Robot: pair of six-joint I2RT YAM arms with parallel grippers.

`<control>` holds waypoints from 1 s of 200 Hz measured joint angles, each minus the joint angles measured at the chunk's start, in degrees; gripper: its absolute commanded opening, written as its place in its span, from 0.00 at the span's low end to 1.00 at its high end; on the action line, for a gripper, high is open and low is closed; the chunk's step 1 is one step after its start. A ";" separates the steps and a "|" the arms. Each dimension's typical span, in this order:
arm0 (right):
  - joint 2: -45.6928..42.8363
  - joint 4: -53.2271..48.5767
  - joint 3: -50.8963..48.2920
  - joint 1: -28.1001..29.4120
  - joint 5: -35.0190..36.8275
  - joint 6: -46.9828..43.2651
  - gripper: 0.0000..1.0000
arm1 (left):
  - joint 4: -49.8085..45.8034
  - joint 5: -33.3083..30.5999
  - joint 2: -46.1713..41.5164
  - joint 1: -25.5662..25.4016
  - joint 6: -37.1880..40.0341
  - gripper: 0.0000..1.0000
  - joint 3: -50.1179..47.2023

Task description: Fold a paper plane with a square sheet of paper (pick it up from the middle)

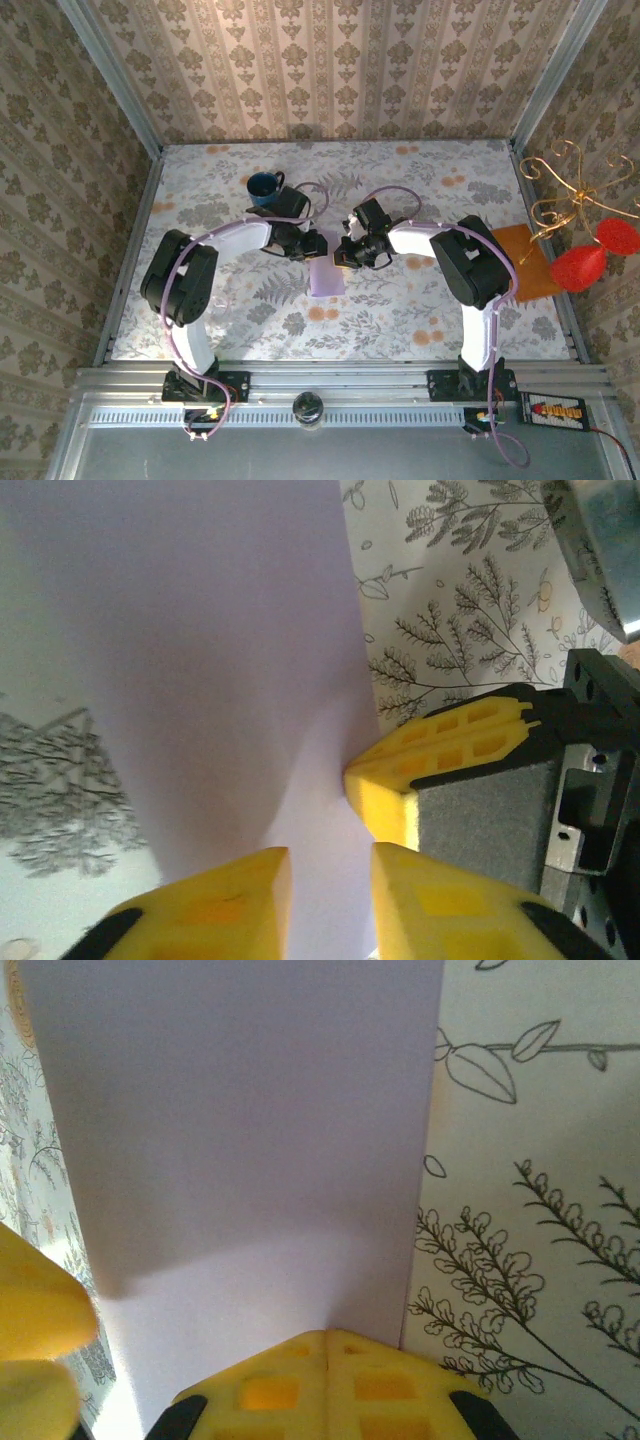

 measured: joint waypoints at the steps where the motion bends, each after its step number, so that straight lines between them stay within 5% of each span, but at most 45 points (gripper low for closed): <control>1: 0.00 0.00 0.00 0.00 0.00 0.00 0.00 | 0.04 0.07 0.09 -0.07 -0.15 0.19 0.00; 59: 0.02 0.87 -0.61 -0.17 -0.46 1.31 0.00 | 1.33 1.53 3.13 -1.84 -2.93 0.00 0.00; 200: 0.57 0.15 -0.44 -0.26 -0.63 1.75 0.00 | 4.92 6.71 5.64 2.14 -1.14 0.00 -3.39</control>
